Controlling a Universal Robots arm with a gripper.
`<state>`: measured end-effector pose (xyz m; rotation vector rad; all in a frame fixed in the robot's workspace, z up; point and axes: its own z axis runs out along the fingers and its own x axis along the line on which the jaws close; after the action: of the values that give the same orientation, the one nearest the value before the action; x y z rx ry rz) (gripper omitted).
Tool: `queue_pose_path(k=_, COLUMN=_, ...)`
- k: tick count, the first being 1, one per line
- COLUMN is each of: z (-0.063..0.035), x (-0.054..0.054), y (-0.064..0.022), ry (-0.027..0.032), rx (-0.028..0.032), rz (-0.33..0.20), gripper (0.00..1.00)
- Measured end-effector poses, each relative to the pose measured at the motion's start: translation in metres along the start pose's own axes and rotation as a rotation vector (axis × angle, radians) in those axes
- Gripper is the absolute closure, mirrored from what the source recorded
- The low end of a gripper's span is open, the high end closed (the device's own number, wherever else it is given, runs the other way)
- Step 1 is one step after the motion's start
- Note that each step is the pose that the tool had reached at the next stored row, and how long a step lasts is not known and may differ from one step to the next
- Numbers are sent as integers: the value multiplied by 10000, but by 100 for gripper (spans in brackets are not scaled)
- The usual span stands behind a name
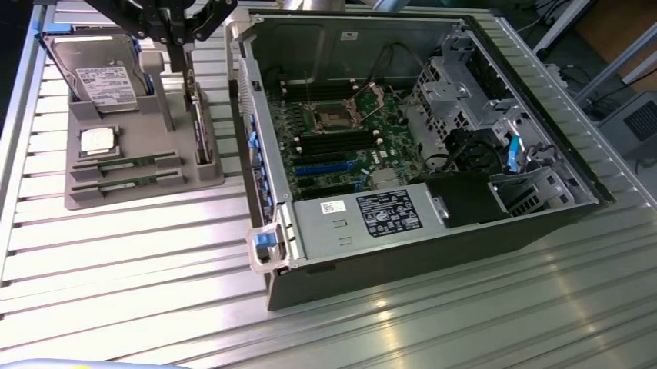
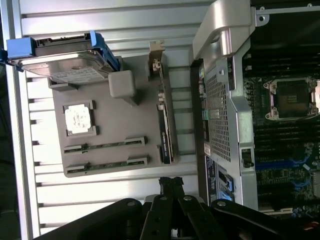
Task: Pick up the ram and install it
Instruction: 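Reach for the ram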
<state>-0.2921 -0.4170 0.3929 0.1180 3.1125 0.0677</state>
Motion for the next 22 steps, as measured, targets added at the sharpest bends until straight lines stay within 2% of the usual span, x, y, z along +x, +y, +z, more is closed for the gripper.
queue_pose_path(k=17, z=-7, x=-16, y=-219, ry=0, rx=1, rz=0, gripper=90)
queue_pose_path(k=22, z=-7, x=-17, y=-223, ry=0, rx=1, rz=0, gripper=90)
